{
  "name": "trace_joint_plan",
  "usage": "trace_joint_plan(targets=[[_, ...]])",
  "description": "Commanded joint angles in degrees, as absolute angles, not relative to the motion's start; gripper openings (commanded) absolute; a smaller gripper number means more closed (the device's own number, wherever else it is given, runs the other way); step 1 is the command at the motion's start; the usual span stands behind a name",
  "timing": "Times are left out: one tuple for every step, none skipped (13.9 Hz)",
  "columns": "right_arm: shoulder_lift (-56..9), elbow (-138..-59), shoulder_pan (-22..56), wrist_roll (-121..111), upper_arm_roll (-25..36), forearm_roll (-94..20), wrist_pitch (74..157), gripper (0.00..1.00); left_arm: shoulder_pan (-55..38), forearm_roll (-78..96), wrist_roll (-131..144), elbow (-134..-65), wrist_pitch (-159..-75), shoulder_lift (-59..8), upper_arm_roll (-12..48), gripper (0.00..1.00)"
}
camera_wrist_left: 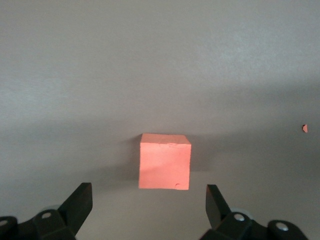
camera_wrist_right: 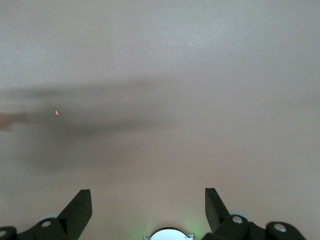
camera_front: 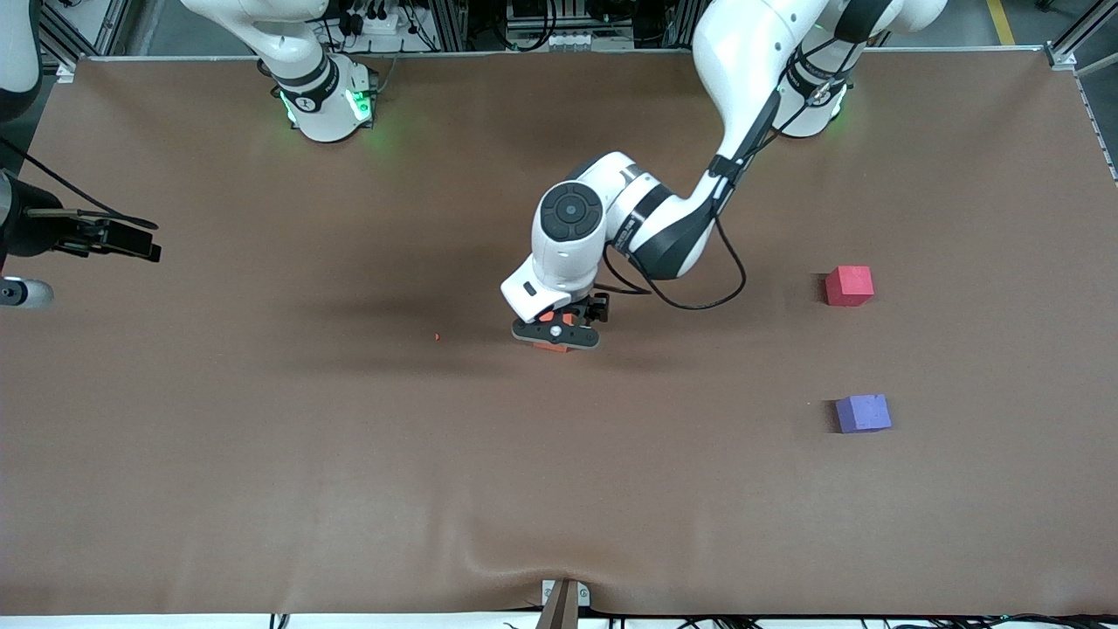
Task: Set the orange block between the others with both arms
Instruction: 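Set down the cube with the right gripper while the left gripper approaches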
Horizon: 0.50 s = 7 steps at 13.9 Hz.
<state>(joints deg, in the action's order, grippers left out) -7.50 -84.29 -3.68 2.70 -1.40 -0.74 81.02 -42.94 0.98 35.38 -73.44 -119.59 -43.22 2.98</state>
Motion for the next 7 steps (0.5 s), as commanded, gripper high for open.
trace_joint_plan(targets=[[-4.8,-85.6,-2.5,3.7,-1.4,0.8,81.6,1.0,-44.4,1.2,35.1,-71.4,-121.8,-46.4,2.2,1.0],[-4.6,-85.3,-2.2,3.6,-1.4,1.0,81.6,1.0,-44.5,1.2,35.1,-71.5,-122.8,-47.3,2.4,1.0],[-4.3,-85.2,-2.2,3.6,-1.4,1.1,81.6,1.0,-44.6,1.2,35.2,-71.5,-123.0,-48.1,2.4,1.0],[-4.3,-85.0,-2.2,3.6,-1.3,1.1,81.7,1.0,-44.9,1.2,35.2,-71.5,-123.4,-48.7,2.3,1.0],[-4.3,-84.4,-2.5,3.6,-1.3,1.3,81.6,1.0,-44.9,1.2,35.2,-71.5,-123.6,-49.2,2.3,1.0],[-4.2,-84.3,-2.6,3.5,-1.3,1.4,81.4,1.0,-44.9,1.2,35.2,-71.5,-123.6,-49.5,2.3,1.0],[-4.0,-84.3,-2.7,3.5,-1.3,1.6,81.3,1.0,-44.9,1.2,35.5,-71.5,-123.6,-49.8,2.3,1.0]])
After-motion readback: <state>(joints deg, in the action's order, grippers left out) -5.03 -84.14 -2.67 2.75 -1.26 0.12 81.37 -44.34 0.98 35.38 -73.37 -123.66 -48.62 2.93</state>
